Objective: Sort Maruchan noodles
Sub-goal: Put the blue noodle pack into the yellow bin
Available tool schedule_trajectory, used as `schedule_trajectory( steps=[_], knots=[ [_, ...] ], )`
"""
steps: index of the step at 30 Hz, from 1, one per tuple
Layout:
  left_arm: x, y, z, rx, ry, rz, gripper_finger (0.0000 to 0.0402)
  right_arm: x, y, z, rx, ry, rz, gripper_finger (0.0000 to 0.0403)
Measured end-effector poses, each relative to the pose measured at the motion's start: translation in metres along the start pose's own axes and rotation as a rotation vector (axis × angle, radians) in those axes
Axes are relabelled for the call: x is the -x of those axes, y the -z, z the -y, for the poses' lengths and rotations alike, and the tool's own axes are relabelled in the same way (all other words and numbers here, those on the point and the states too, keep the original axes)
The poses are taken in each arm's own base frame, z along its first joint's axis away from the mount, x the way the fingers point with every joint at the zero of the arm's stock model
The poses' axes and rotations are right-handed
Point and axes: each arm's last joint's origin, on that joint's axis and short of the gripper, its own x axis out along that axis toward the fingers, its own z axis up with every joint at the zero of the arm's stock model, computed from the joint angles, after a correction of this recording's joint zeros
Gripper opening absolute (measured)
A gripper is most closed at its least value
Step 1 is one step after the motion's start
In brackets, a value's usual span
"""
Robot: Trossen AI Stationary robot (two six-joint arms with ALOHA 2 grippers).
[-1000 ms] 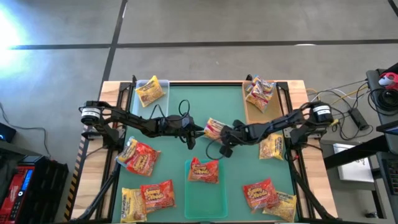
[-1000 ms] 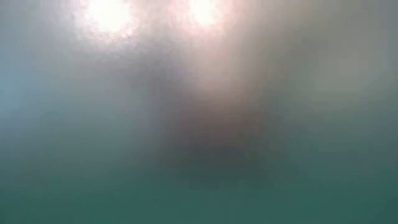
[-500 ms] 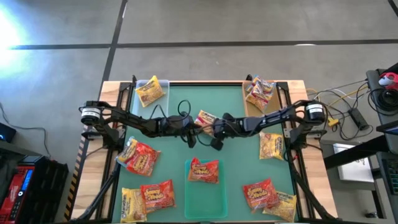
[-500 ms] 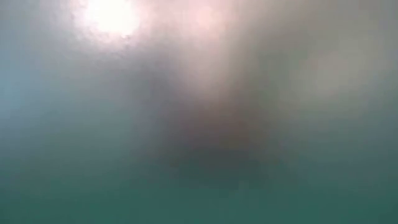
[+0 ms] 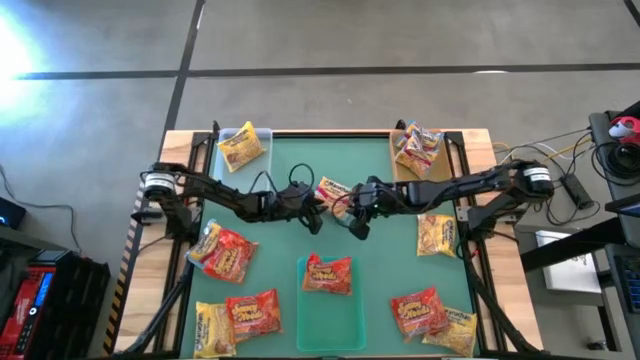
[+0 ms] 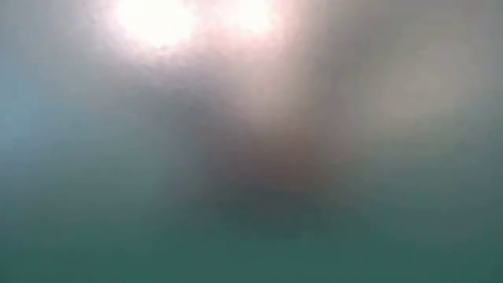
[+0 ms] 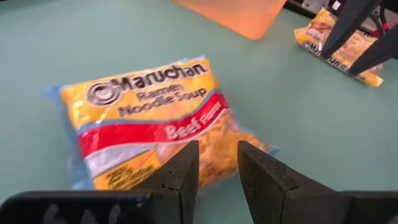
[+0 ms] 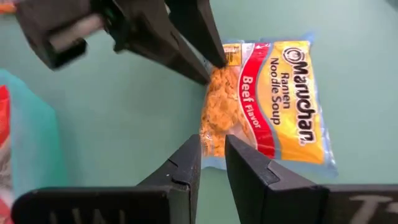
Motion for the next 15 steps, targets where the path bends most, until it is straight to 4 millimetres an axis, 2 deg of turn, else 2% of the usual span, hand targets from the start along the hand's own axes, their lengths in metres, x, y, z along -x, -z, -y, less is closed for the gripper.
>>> schedule_trajectory(
  steps=[5,15],
  knots=[
    [-0.011,0.004,0.001,0.000,-0.032,-0.031,0.0094,0.014,-0.005,0.001,-0.006,-0.009,0.032,0.0063],
    [-0.012,0.012,-0.004,-0.010,-0.119,-0.095,0.0093,0.027,-0.008,0.003,-0.005,-0.012,0.052,0.0063]
  ],
)
